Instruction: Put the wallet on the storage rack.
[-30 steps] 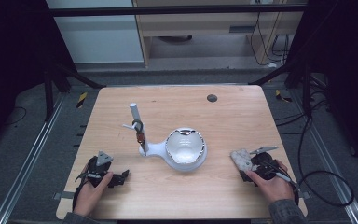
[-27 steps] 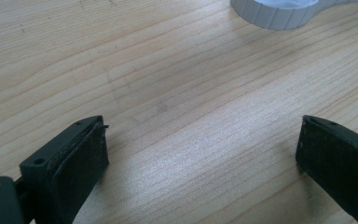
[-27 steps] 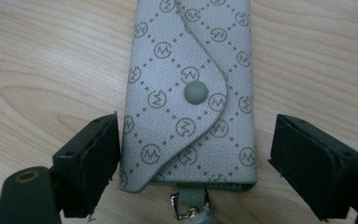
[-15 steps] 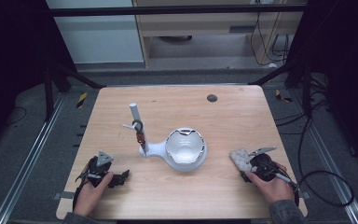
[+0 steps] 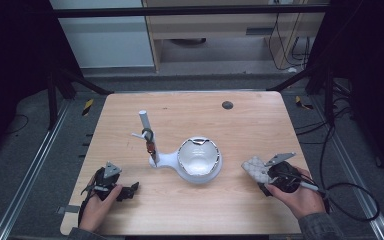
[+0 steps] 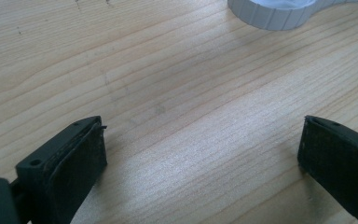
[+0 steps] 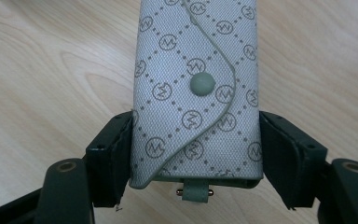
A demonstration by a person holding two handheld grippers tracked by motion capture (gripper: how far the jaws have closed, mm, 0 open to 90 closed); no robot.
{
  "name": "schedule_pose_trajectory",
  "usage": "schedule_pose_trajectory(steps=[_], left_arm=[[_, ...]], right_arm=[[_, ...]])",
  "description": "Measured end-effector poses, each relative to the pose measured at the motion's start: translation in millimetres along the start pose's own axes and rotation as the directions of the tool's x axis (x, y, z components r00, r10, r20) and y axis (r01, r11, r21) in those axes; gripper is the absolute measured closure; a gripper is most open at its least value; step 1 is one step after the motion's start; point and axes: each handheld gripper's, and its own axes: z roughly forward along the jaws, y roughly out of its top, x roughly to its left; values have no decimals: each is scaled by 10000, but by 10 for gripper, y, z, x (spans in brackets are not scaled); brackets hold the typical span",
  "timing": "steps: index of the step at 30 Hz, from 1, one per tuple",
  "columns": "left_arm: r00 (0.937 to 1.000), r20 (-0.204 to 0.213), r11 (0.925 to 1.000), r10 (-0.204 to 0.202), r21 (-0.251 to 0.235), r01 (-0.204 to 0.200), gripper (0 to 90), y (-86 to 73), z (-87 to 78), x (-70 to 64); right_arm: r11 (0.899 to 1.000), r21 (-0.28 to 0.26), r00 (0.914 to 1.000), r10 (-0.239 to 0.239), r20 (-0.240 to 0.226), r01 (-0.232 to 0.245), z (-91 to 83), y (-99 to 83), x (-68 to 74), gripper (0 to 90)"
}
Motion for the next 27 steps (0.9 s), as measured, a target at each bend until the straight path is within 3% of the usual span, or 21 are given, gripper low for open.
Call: schedule_pose_trajectory(steps=[4,10,27], left_arm=[[10000,14,10000,13,26,-13,0,3,2,3],[10000,19,10000,12,25,-12,0,3,2,3],[10000,24,10000,15,17,-15,0,3,3,3]], right_arm=[[9976,-9,9975,-699,-81,699,-158,145,71,311],[9922,-30,9921,-1248,-107,1248,-315,312,121,313],[9726,-132,9725,-2321,-180,2319,-513,654,302,314]])
